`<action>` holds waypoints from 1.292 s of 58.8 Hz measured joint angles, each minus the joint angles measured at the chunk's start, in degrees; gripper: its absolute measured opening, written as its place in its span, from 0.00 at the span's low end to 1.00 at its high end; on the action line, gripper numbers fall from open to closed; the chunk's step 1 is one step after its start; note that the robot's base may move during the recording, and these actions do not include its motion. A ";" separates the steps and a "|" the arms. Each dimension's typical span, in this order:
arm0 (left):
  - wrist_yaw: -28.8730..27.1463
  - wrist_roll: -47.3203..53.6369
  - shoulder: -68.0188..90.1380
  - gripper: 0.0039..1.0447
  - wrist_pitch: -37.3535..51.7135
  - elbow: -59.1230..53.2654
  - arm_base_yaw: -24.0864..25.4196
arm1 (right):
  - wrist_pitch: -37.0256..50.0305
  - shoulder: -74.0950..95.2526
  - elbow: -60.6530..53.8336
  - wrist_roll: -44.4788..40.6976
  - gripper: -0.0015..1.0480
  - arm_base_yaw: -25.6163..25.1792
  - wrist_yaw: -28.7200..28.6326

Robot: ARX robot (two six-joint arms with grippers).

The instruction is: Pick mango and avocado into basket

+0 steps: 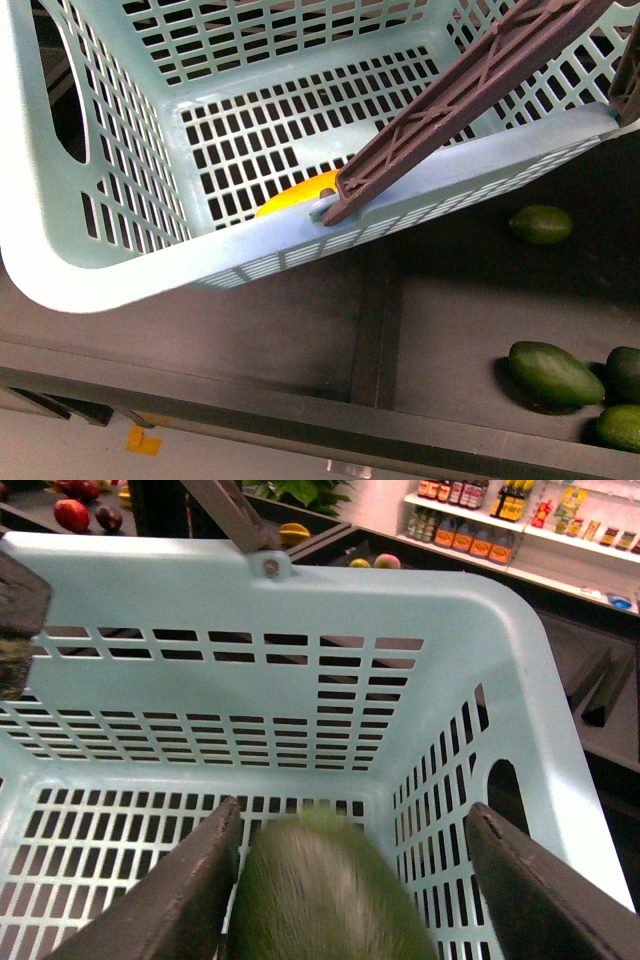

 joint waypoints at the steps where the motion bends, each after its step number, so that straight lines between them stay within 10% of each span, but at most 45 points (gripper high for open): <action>1: 0.00 0.00 0.00 0.14 0.00 0.00 0.00 | 0.11 0.09 0.02 0.20 0.69 0.00 0.15; 9: 0.09 0.11 0.07 0.14 -0.02 -0.02 0.00 | 0.61 0.52 0.00 2.64 0.93 -0.17 2.71; 27: -0.02 0.07 0.07 0.14 -0.02 -0.02 0.02 | -5.77 -13.33 -5.42 7.32 0.91 -5.01 6.19; 34: 0.04 0.11 0.07 0.14 -0.02 -0.02 -0.22 | 3.34 -15.23 -10.91 8.41 0.74 -5.68 12.17; 61: -0.07 0.17 0.07 0.14 0.00 -0.02 0.00 | 7.61 -29.97 -30.95 8.74 0.02 -12.83 6.05; 76: 0.02 0.15 0.07 0.14 0.00 -0.02 0.00 | 3.89 -41.00 -38.14 8.94 0.02 -18.99 -0.57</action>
